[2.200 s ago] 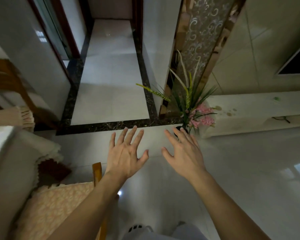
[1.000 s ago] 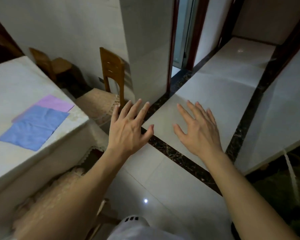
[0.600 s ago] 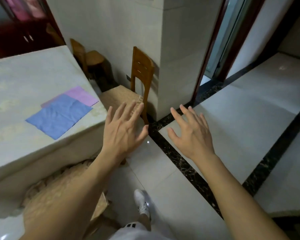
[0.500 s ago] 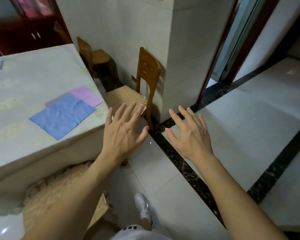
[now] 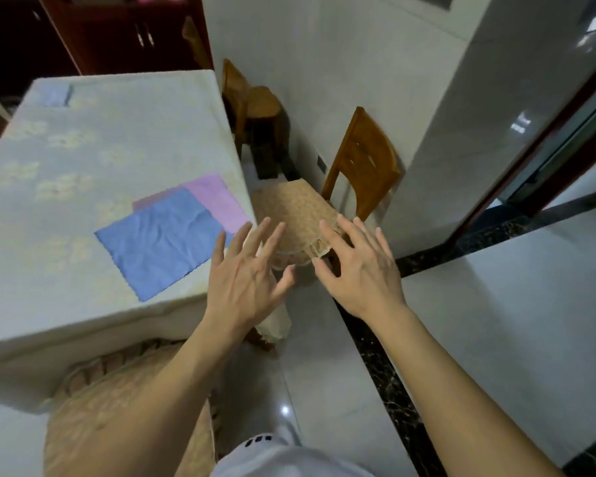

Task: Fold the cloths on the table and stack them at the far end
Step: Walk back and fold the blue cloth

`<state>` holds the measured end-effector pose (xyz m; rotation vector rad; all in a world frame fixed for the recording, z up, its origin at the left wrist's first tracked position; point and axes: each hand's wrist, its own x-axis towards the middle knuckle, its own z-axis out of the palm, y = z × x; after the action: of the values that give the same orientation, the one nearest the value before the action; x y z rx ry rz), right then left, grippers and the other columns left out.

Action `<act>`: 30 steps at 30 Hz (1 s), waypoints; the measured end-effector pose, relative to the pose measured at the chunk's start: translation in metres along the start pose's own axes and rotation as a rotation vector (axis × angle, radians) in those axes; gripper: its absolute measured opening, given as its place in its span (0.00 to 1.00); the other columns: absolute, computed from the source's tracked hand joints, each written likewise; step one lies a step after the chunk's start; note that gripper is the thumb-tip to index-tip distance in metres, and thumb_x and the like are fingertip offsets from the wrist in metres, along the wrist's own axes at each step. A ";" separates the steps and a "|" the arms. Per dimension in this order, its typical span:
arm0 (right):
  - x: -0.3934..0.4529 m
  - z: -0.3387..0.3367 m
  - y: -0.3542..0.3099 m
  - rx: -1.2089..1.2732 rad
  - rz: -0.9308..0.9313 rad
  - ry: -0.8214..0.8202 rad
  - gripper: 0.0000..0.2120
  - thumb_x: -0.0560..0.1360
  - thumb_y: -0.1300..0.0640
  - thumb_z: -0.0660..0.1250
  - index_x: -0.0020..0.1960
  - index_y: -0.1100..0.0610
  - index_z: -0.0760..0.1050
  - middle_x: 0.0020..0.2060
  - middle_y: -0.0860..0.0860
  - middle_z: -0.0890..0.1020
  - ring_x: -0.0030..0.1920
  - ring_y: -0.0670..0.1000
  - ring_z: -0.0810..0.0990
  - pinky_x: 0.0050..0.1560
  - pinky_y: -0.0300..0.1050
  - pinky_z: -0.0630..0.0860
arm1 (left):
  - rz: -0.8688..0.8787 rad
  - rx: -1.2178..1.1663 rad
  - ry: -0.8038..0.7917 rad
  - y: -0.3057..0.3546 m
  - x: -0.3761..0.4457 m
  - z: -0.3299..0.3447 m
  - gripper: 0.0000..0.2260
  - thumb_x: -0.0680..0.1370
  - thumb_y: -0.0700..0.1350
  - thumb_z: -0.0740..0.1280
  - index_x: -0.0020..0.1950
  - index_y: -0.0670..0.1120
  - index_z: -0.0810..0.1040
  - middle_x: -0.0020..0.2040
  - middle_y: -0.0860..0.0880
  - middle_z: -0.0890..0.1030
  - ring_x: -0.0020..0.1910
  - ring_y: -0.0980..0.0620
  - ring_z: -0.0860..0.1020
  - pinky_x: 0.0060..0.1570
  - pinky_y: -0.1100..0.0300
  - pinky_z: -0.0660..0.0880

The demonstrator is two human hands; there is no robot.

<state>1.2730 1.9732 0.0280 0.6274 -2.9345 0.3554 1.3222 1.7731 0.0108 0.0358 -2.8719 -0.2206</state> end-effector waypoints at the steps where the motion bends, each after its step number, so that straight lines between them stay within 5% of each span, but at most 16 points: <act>1: 0.014 0.004 -0.005 0.002 -0.022 -0.006 0.32 0.79 0.35 0.53 0.80 0.43 0.55 0.79 0.52 0.61 0.79 0.55 0.57 0.78 0.60 0.51 | -0.026 0.004 0.007 -0.009 0.006 0.002 0.30 0.78 0.65 0.52 0.79 0.56 0.60 0.78 0.51 0.65 0.77 0.47 0.62 0.76 0.41 0.54; 5: 0.061 0.019 -0.029 0.025 -0.092 -0.030 0.32 0.78 0.35 0.52 0.80 0.43 0.56 0.79 0.52 0.60 0.79 0.55 0.56 0.77 0.56 0.46 | -0.129 0.009 0.056 -0.047 0.020 0.006 0.29 0.76 0.62 0.55 0.76 0.54 0.67 0.74 0.50 0.71 0.73 0.44 0.68 0.74 0.40 0.59; 12: 0.112 0.050 -0.067 0.058 -0.204 -0.070 0.30 0.78 0.37 0.57 0.78 0.45 0.61 0.78 0.53 0.64 0.79 0.55 0.59 0.78 0.58 0.49 | -0.314 0.067 0.042 -0.115 0.017 0.010 0.29 0.76 0.62 0.55 0.75 0.53 0.69 0.74 0.49 0.71 0.73 0.44 0.68 0.73 0.39 0.60; 30: 0.280 0.149 -0.137 0.157 -0.550 -0.281 0.32 0.75 0.36 0.49 0.76 0.46 0.66 0.75 0.53 0.68 0.77 0.56 0.63 0.76 0.59 0.56 | -0.708 0.259 0.106 -0.222 0.063 0.054 0.26 0.78 0.58 0.59 0.72 0.49 0.72 0.72 0.49 0.73 0.72 0.44 0.69 0.74 0.42 0.59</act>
<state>1.0659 1.7053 -0.0414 1.5696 -2.8243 0.4633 1.2483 1.5586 -0.0590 1.0769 -2.6415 0.0296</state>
